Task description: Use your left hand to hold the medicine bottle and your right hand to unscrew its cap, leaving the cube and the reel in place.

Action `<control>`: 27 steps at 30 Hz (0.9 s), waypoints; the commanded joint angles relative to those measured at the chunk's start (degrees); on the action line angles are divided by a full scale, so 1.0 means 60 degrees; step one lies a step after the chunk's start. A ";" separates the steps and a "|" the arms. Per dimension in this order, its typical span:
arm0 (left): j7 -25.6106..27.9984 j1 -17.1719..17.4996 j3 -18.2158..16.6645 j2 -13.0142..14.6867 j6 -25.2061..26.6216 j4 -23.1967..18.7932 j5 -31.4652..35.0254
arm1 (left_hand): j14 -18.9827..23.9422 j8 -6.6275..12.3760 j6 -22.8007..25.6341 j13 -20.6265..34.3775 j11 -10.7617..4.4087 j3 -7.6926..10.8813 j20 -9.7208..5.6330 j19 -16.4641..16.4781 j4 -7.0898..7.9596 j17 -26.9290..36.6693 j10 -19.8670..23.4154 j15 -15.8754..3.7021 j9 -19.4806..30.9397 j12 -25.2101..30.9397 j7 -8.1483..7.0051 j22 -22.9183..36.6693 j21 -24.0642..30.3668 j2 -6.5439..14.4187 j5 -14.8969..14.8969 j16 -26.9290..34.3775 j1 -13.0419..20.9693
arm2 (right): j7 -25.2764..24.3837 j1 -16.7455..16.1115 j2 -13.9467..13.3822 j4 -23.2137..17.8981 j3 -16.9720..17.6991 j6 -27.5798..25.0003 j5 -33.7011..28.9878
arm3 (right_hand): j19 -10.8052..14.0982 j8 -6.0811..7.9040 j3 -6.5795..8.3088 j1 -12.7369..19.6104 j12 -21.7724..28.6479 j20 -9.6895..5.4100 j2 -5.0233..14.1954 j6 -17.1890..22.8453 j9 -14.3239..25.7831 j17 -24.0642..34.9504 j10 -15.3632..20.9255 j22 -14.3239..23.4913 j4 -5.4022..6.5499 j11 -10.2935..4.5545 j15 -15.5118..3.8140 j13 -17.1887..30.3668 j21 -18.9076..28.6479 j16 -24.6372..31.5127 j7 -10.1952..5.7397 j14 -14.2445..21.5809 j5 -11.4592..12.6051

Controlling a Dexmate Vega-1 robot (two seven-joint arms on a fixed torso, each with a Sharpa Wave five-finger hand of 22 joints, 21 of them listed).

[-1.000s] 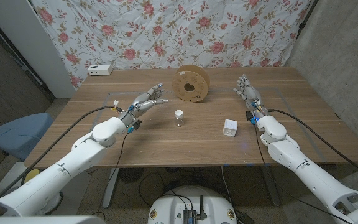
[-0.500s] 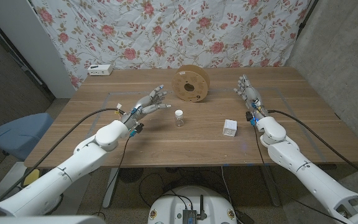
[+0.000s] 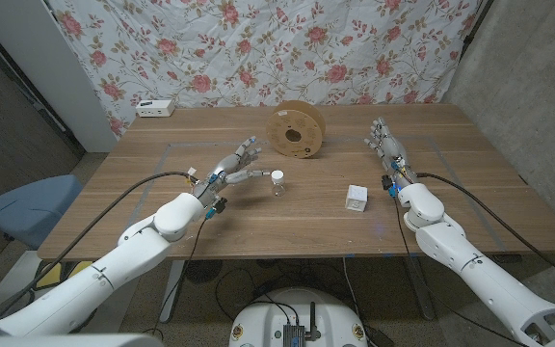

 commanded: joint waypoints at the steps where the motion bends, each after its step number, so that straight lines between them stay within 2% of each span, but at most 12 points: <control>1: -0.0019 -0.0167 0.0302 -0.0103 0.0143 0.0214 0.0478 | -0.0108 -0.0045 -0.0622 0.0017 0.0050 -0.0089 0.0004 -0.0117 0.0028 0.0017 0.0008 -0.1135 0.0046 -0.0003 -0.0015 0.0021 -0.0030 -0.0007 0.0102 -0.0037 0.0130 | -0.0154 -0.0039 0.0135 0.0048 -0.0013 0.0151 -0.0107 | 0.0011 0.0083 0.0041 -0.0009 0.0025 -0.0500 0.0013 0.0028 0.0013 -0.0011 0.0076 0.0055 0.0003 0.0033 -0.0298 0.0028 0.0071 0.0030 -0.0061 0.0074 0.0066; 13: 0.0136 -0.0429 0.0597 -0.0462 -0.0067 0.0658 0.0878 | 0.0133 0.0067 -0.0629 0.0009 0.0002 -0.0372 -0.0103 -0.0108 0.0096 0.0007 0.0379 -0.1304 0.0051 0.0091 -0.0013 0.0021 0.0067 0.0075 0.0128 0.0046 0.0211 | -0.0278 0.0028 0.0226 0.0126 -0.0037 0.0262 -0.0260 | 0.0003 0.0089 0.0054 -0.0022 0.0023 -0.0491 0.0009 0.0052 0.0013 -0.0015 0.0086 0.0056 0.0001 0.0033 -0.0299 0.0029 0.0070 0.0028 -0.0077 0.0071 0.0075; 27: 0.0538 -0.0155 0.0660 -0.0433 0.0288 0.0314 0.1227 | 0.0664 0.0138 -0.0325 0.0002 -0.0044 -0.0669 -0.0317 0.0057 0.0126 0.0002 0.0960 -0.1529 0.0054 0.0154 -0.0012 0.0012 0.0110 0.0160 0.0146 0.0085 0.0380 | -0.0357 -0.0118 0.0234 0.0116 0.0044 0.0406 -0.0249 | -0.0007 0.0096 0.0071 -0.0031 0.0018 -0.0492 0.0007 0.0084 0.0012 -0.0020 0.0087 0.0056 -0.0004 0.0032 -0.0304 0.0030 0.0069 0.0022 -0.0087 0.0062 0.0086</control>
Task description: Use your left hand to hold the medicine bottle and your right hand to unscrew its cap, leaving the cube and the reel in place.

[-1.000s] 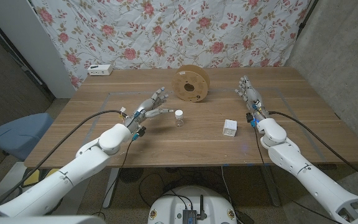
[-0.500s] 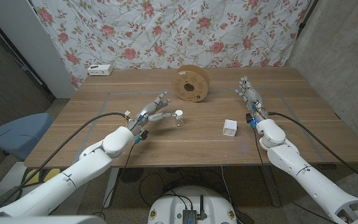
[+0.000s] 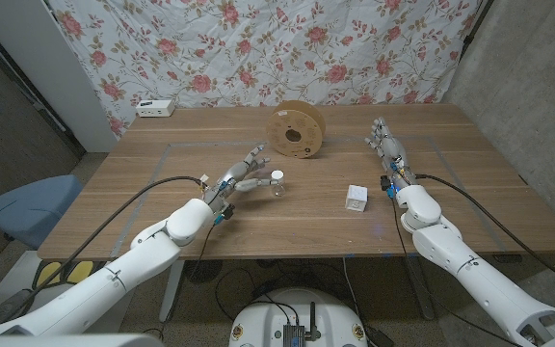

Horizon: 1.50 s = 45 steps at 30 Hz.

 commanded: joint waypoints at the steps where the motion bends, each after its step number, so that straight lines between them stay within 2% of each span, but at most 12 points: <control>1: 0.0307 0.0195 0.0073 -0.0028 0.0228 -0.0187 0.0279 | 0.0200 0.0064 -0.0303 0.0001 -0.0053 -0.0107 -0.0082 0.0081 0.0022 0.0000 0.0218 -0.1521 0.0054 0.0053 -0.0011 0.0010 0.0064 0.0014 0.0069 0.0078 0.0140 | -0.0051 -0.0079 0.0031 0.0033 0.0056 0.0130 -0.0017 | -0.0006 0.0096 0.0032 -0.0032 0.0018 -0.0491 0.0006 0.0035 0.0036 0.0027 0.0089 0.0056 0.0036 0.0034 -0.0298 0.0031 0.0069 0.0023 -0.0043 0.0064 0.0086; 10: 0.0648 0.0380 0.0071 0.0039 0.0576 -0.0472 0.0577 | 0.0488 0.0089 -0.0073 -0.0001 -0.0094 -0.0241 -0.0249 0.0121 0.0024 0.0001 0.0607 -0.1559 0.0056 0.0091 -0.0009 0.0007 0.0049 0.0075 0.0077 0.0079 0.0268 | -0.0036 -0.0065 0.0091 0.0138 0.0063 0.0253 -0.0019 | -0.0013 0.0098 0.0044 -0.0040 0.0013 -0.0490 0.0006 0.0054 0.0036 0.0024 0.0084 0.0057 0.0034 0.0038 -0.0300 0.0031 0.0069 0.0021 -0.0055 0.0060 0.0093; 21: 0.0781 0.0363 0.0134 0.0018 0.0672 -0.0470 0.0823 | 0.0720 0.0101 0.0159 -0.0004 -0.0154 -0.0361 -0.0304 0.0134 0.0025 0.0001 0.0905 -0.1596 0.0055 0.0087 -0.0011 0.0008 0.0047 0.0129 0.0085 0.0060 0.0393 | -0.0108 -0.0126 0.0131 0.0150 0.0088 0.0355 -0.0047 | -0.0018 0.0095 0.0057 -0.0047 0.0013 -0.0490 0.0005 0.0059 0.0036 0.0022 0.0090 0.0057 0.0031 0.0037 -0.0314 0.0032 0.0069 0.0021 -0.0065 0.0061 0.0101; 25: 0.0835 0.0314 0.0187 -0.0085 0.0575 -0.0332 0.0871 | 0.0810 0.0099 0.0251 -0.0004 -0.0098 -0.0419 -0.0306 0.0158 0.0040 0.0002 0.1079 -0.1593 0.0055 0.0102 -0.0004 0.0007 0.0051 0.0157 0.0086 0.0053 0.0425 | -0.0165 -0.0185 0.0130 0.0116 0.0118 0.0399 -0.0064 | -0.0020 0.0094 0.0062 -0.0048 0.0012 -0.0492 0.0005 0.0061 0.0036 0.0021 0.0088 0.0057 0.0029 0.0038 -0.0311 0.0032 0.0069 0.0021 -0.0068 0.0063 0.0103; 29: 0.0892 0.0233 0.0270 -0.0170 0.0541 -0.0230 0.1014 | 0.1049 0.0106 0.0424 0.0000 0.0140 -0.0524 -0.0337 0.0325 0.0072 0.0002 0.1253 -0.1507 0.0054 0.0092 0.0000 0.0001 0.0087 0.0176 0.0082 0.0078 0.0431 | -0.0222 -0.0275 0.0113 0.0050 0.0157 0.0431 -0.0069 | -0.0020 0.0092 0.0067 -0.0051 0.0011 -0.0493 0.0002 0.0061 0.0036 0.0020 0.0090 0.0057 0.0027 0.0039 -0.0309 0.0032 0.0070 0.0022 -0.0062 0.0066 0.0106; 34: 0.0771 0.0163 0.0331 -0.0178 0.0540 -0.0156 0.1014 | 0.1243 0.0117 0.0575 0.0001 0.0179 -0.0601 -0.0377 0.0359 0.0088 0.0000 0.1389 -0.1488 0.0052 0.0085 0.0007 -0.0001 0.0074 0.0183 0.0080 0.0093 0.0439 | -0.0291 -0.0364 0.0104 -0.0009 0.0200 0.0482 -0.0091 | -0.0020 0.0091 0.0073 -0.0053 0.0010 -0.0493 0.0001 0.0063 0.0036 0.0018 0.0090 0.0057 0.0025 0.0037 -0.0311 0.0032 0.0070 0.0021 -0.0065 0.0065 0.0109; 45: 0.0941 0.0183 0.0362 -0.0160 0.0747 -0.0220 0.1244 | 0.1423 0.0114 0.0769 0.0001 0.0003 -0.0662 -0.0500 0.0372 0.0056 -0.0003 0.1594 -0.1602 0.0048 0.0056 0.0002 0.0000 0.0050 0.0238 0.0090 0.0064 0.0584 | -0.0282 -0.0418 0.0150 0.0062 0.0234 0.0606 -0.0074 | -0.0020 0.0089 0.0085 -0.0058 0.0009 -0.0496 -0.0003 0.0067 0.0036 0.0016 0.0092 0.0057 0.0021 0.0037 -0.0306 0.0033 0.0072 0.0019 -0.0070 0.0061 0.0116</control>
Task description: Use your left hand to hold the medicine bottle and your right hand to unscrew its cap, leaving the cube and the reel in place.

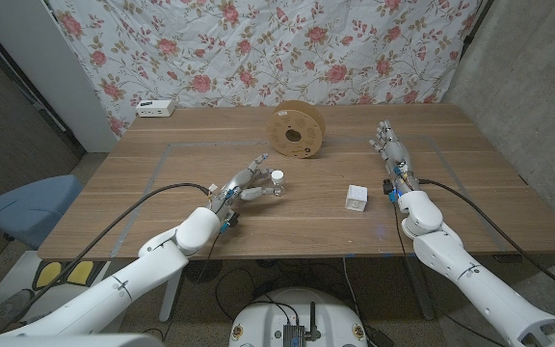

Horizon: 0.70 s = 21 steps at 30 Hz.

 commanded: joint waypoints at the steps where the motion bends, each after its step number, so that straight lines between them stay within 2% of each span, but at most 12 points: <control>1: 0.0117 -0.0017 0.0060 -0.0008 0.0216 -0.0036 0.0209 | 0.0128 0.0041 0.0104 0.0000 -0.0066 -0.0057 -0.0044 0.0004 -0.0028 -0.0004 0.0196 -0.1572 0.0048 0.0023 -0.0019 -0.0001 0.0052 0.0002 0.0092 0.0061 0.0200 | -0.0021 -0.0082 0.0042 0.0043 0.0045 0.0148 0.0000 | -0.0019 0.0052 0.0061 -0.0059 0.0008 -0.0493 -0.0003 0.0041 0.0034 0.0013 0.0092 0.0057 0.0046 0.0040 -0.0304 0.0033 0.0035 0.0020 -0.0036 0.0063 0.0044; 9: 0.0048 -0.0067 0.0100 -0.0038 0.0188 0.0068 0.0165 | 0.0306 0.0066 0.0363 0.0000 -0.0011 -0.0039 -0.0134 0.0166 -0.0075 0.0000 0.0463 -0.1580 0.0048 0.0024 -0.0008 -0.0004 0.0081 0.0148 0.0071 0.0054 0.0449 | 0.0070 -0.0089 -0.0023 -0.0026 0.0015 0.0007 0.0037 | -0.0025 0.0051 0.0069 -0.0063 0.0009 -0.0493 -0.0006 0.0046 0.0033 0.0012 0.0095 0.0057 0.0043 0.0040 -0.0306 0.0033 0.0034 0.0019 -0.0042 0.0063 0.0048; 21: -0.0049 -0.0239 0.0215 -0.0175 -0.0005 0.0357 0.0138 | 0.0549 0.0074 0.0694 -0.0002 -0.0082 -0.0076 -0.0299 0.0459 -0.0080 0.0005 0.0853 -0.1586 0.0041 0.0043 0.0002 -0.0008 0.0120 0.0262 -0.0013 0.0055 0.0639 | 0.0016 -0.0184 -0.0082 -0.0164 0.0037 -0.0062 0.0029 | -0.0028 0.0044 0.0085 -0.0071 0.0003 -0.0497 -0.0010 0.0039 0.0033 0.0010 0.0087 0.0057 0.0038 0.0047 -0.0304 0.0034 0.0035 0.0016 -0.0040 0.0057 0.0055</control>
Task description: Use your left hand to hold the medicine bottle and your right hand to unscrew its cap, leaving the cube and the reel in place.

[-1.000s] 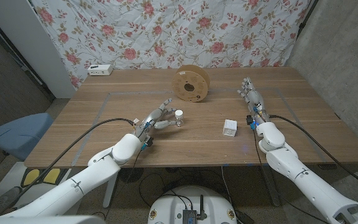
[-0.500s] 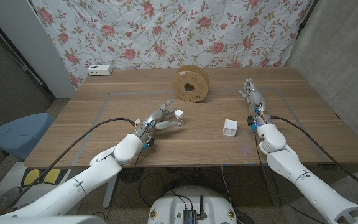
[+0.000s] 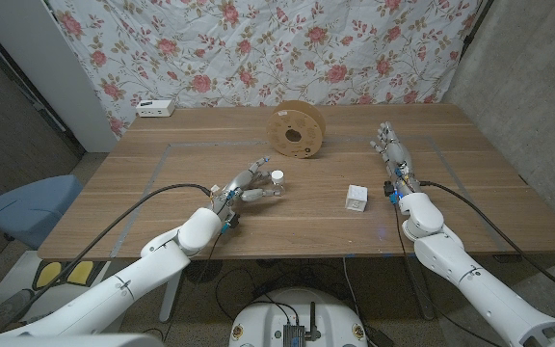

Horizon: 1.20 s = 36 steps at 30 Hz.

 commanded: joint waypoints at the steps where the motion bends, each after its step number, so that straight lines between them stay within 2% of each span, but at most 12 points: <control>1: -0.0075 -0.0139 0.0106 -0.0118 -0.0174 0.0227 0.0006 | 0.0169 0.0036 0.0137 -0.0002 0.0037 -0.0008 -0.0025 0.0146 -0.0002 0.0005 0.0233 -0.1580 0.0039 0.0051 -0.0011 -0.0009 0.0049 0.0021 -0.0023 0.0057 0.0156 | -0.0037 -0.0099 -0.0063 -0.0131 0.0021 -0.0071 0.0006 | -0.0028 0.0044 0.0048 -0.0040 0.0005 -0.0494 0.0019 0.0040 0.0033 0.0008 0.0023 0.0057 -0.0001 -0.0022 -0.0309 0.0033 0.0035 0.0016 -0.0043 0.0056 0.0056; 18: 0.0137 -0.0018 0.0094 -0.0125 -0.0029 0.0063 0.0114 | 0.0628 -0.0005 0.0495 -0.0005 -0.0019 -0.0100 -0.0395 0.0472 0.0020 0.0015 0.0745 -0.1603 0.0032 0.0045 0.0104 -0.0014 0.0042 0.0160 -0.0182 0.0077 0.0333 | -0.0063 -0.0153 -0.0015 -0.0109 0.0039 0.0054 -0.0013 | -0.0032 0.0041 0.0069 -0.0055 0.0001 -0.0510 0.0016 0.0044 0.0033 0.0007 0.0017 0.0057 -0.0003 -0.0016 -0.0309 0.0034 0.0036 0.0016 -0.0047 0.0056 0.0065; 36: 0.0541 0.0191 0.0015 -0.0149 0.0113 -0.0093 0.0260 | 0.1037 -0.0030 0.0739 -0.0001 0.0081 -0.0171 -0.0560 0.0697 0.0031 0.0020 0.1112 -0.1607 0.0033 0.0017 0.0237 -0.0008 0.0040 0.0280 -0.0320 0.0093 0.0470 | -0.0028 -0.0217 -0.0024 -0.0140 0.0064 0.0156 -0.0022 | -0.0031 0.0040 0.0092 -0.0069 -0.0001 -0.0510 0.0012 0.0053 0.0033 0.0006 0.0015 0.0057 -0.0008 -0.0023 -0.0298 0.0034 0.0038 0.0015 -0.0061 0.0052 0.0074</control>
